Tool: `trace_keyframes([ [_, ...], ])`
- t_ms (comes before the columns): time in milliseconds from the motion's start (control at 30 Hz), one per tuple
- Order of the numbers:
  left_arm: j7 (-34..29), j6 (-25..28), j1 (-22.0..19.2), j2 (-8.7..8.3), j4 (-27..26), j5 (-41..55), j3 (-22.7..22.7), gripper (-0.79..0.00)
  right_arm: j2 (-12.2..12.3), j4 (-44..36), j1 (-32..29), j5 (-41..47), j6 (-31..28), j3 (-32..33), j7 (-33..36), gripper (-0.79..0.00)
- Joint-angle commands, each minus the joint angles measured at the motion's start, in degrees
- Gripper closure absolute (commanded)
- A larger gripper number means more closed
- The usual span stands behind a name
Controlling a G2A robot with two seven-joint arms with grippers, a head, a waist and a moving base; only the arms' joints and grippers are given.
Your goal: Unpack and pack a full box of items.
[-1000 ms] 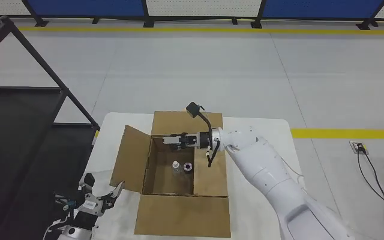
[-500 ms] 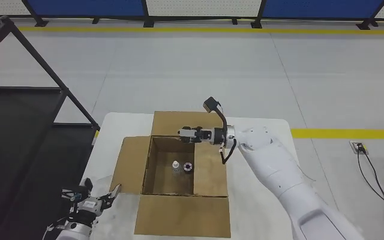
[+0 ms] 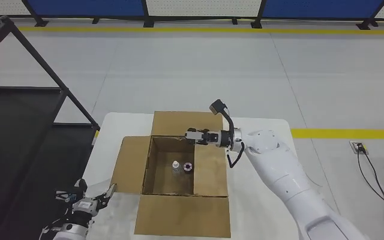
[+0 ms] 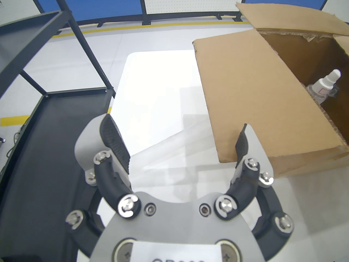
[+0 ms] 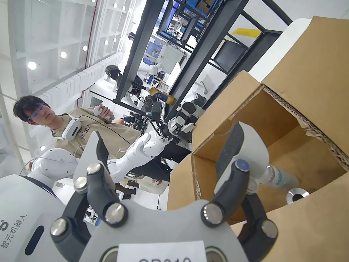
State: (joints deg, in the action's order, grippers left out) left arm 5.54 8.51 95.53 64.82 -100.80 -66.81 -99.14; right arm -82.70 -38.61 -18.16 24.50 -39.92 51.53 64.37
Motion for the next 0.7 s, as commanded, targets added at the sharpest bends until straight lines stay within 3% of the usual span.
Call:
trace_keyframes([
  [0, 0.9, -0.4, 1.2, 0.07, -1.6, 0.2, -0.7, -0.785, 0.3, -0.4, -0.2, 0.1, 0.0, 0.1, 0.0, -0.785],
  [433, 7.5, -2.8, 8.2, 0.65, -14.4, -1.5, -5.0, -0.785, 2.3, -3.2, -1.4, 0.5, 1.4, 0.5, 1.4, -0.785],
  [667, 10.1, -2.1, 12.4, 0.95, -25.3, -8.8, -2.7, -0.785, 4.6, -8.0, -4.2, -1.8, -0.3, 1.7, -0.3, -0.785],
])
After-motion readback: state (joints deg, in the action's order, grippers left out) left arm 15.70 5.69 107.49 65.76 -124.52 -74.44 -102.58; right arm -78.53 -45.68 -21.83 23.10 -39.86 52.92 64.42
